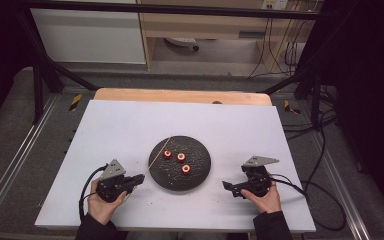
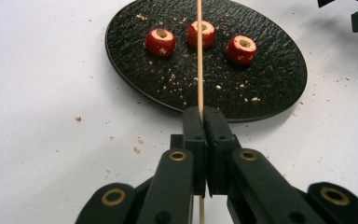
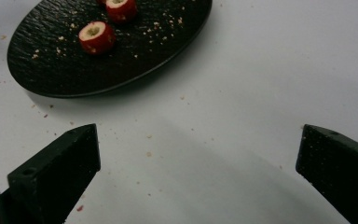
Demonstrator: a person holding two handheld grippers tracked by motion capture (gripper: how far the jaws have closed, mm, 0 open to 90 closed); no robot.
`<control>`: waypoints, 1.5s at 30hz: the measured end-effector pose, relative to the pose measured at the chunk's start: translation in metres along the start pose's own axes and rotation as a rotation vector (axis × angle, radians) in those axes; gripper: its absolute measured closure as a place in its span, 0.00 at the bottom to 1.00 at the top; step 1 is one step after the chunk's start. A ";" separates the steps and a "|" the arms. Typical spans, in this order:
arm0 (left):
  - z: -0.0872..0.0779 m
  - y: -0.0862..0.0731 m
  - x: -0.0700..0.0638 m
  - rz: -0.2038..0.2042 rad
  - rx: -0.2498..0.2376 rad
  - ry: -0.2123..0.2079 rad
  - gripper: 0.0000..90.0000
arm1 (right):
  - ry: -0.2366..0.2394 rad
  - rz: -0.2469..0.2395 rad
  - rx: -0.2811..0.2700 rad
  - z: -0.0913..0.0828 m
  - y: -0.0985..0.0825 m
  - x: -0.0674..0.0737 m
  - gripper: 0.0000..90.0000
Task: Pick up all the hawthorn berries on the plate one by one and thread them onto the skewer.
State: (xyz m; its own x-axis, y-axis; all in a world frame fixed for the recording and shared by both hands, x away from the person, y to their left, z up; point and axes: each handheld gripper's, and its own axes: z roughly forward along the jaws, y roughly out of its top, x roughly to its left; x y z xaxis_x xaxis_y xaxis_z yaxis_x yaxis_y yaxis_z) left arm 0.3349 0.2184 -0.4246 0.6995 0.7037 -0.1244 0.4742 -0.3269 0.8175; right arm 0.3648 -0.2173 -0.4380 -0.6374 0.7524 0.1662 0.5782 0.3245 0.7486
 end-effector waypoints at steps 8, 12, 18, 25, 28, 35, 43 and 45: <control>-0.002 -0.004 0.004 -0.012 -0.011 -0.006 0.98 | -0.003 -0.009 0.015 0.007 0.018 0.015 0.01; -0.003 -0.005 0.004 -0.013 -0.014 -0.004 0.98 | 0.006 0.007 0.008 0.013 0.026 0.020 0.01; -0.003 -0.006 0.005 -0.014 -0.017 -0.003 0.98 | 0.009 -0.007 0.027 0.023 0.040 0.030 0.02; -0.003 -0.007 0.005 -0.009 -0.018 -0.008 0.98 | 0.003 -0.038 0.053 0.033 0.061 0.043 0.03; -0.003 -0.007 0.005 -0.010 -0.019 -0.008 0.98 | 0.010 -0.057 0.064 0.038 0.071 0.050 0.05; -0.004 -0.007 0.005 -0.012 -0.027 -0.007 0.98 | 0.016 -0.094 0.114 0.054 0.093 0.066 0.12; -0.004 -0.007 0.005 -0.012 -0.027 -0.008 0.98 | 0.033 -0.100 0.192 0.071 0.108 0.075 0.21; -0.003 -0.007 0.004 -0.011 -0.028 -0.007 0.98 | 0.043 -0.098 0.214 0.076 0.111 0.077 0.24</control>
State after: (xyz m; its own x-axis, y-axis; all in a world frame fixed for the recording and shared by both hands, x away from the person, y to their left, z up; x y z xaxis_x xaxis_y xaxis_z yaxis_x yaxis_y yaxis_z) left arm 0.3326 0.2261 -0.4293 0.6982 0.7026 -0.1375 0.4668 -0.3012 0.8315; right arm 0.4180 -0.0797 -0.3907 -0.7144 0.6875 0.1305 0.6042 0.5121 0.6105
